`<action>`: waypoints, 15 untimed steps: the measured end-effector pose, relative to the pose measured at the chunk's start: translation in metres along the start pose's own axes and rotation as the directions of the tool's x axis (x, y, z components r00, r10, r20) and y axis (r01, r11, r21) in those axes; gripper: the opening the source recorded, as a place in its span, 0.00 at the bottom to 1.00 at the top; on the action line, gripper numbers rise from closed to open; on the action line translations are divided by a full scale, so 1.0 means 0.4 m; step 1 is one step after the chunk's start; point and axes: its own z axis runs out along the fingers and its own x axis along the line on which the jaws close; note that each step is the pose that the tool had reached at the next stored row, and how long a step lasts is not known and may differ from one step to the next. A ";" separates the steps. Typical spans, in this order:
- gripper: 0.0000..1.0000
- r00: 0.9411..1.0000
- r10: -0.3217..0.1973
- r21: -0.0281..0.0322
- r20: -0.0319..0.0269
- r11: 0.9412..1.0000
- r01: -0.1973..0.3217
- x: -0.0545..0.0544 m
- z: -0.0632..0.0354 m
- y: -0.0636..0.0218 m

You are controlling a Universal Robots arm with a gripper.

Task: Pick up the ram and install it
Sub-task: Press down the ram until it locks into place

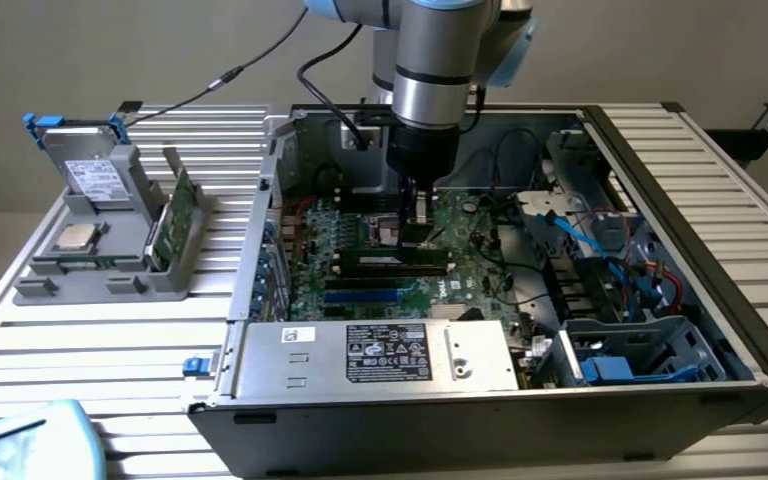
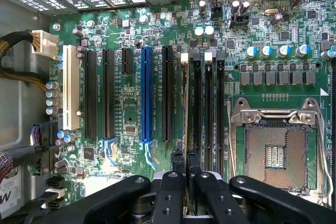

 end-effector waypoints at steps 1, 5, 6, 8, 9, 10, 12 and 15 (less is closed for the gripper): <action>0.14 1.000 0.000 0.000 0.000 1.000 0.000 0.000 0.000 0.000; 0.14 1.000 -0.001 0.000 -0.001 1.000 0.001 -0.003 -0.001 0.000; 0.14 1.000 -0.002 0.000 -0.001 1.000 0.002 -0.003 -0.001 0.000; 0.14 1.000 -0.003 0.000 -0.001 1.000 0.003 -0.003 -0.001 0.000; 0.14 1.000 -0.003 0.000 -0.001 1.000 0.003 -0.003 -0.001 0.000; 0.14 1.000 -0.004 -0.001 -0.002 1.000 0.004 -0.003 -0.001 0.000; 0.14 1.000 -0.006 -0.001 -0.003 1.000 0.006 -0.003 -0.001 0.001; 0.14 1.000 -0.008 -0.003 -0.005 1.000 0.008 -0.003 0.000 0.001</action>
